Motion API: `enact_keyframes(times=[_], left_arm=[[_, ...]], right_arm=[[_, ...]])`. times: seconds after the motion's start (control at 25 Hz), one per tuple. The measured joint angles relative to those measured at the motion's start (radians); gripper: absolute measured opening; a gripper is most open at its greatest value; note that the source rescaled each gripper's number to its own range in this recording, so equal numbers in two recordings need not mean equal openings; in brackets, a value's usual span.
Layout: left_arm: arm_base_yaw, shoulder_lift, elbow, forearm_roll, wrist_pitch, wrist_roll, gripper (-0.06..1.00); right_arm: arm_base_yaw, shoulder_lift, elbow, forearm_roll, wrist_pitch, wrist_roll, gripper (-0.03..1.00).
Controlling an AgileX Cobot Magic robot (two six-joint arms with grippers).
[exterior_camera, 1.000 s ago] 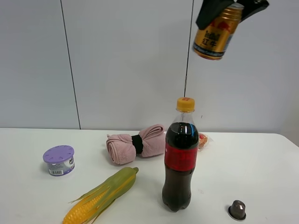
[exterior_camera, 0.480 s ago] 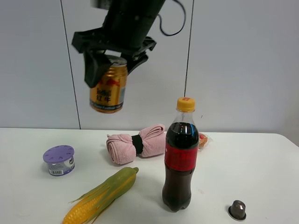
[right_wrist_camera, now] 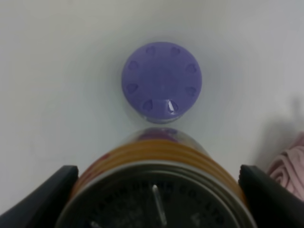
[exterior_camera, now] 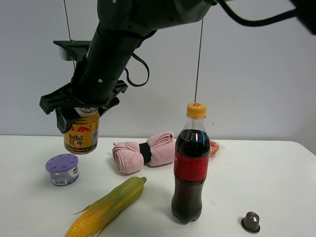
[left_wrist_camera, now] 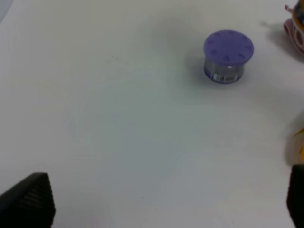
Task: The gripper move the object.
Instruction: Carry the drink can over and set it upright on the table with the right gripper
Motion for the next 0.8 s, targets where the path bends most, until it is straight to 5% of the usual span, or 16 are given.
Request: enact_keyframes(times=[0.8], left_arm=[[0.000,0.000,0.000,0.000,0.000,0.000,1.00]], right_arm=[[0.117,0.155,0.000,0.015,-0.028,-0.074,0.01]])
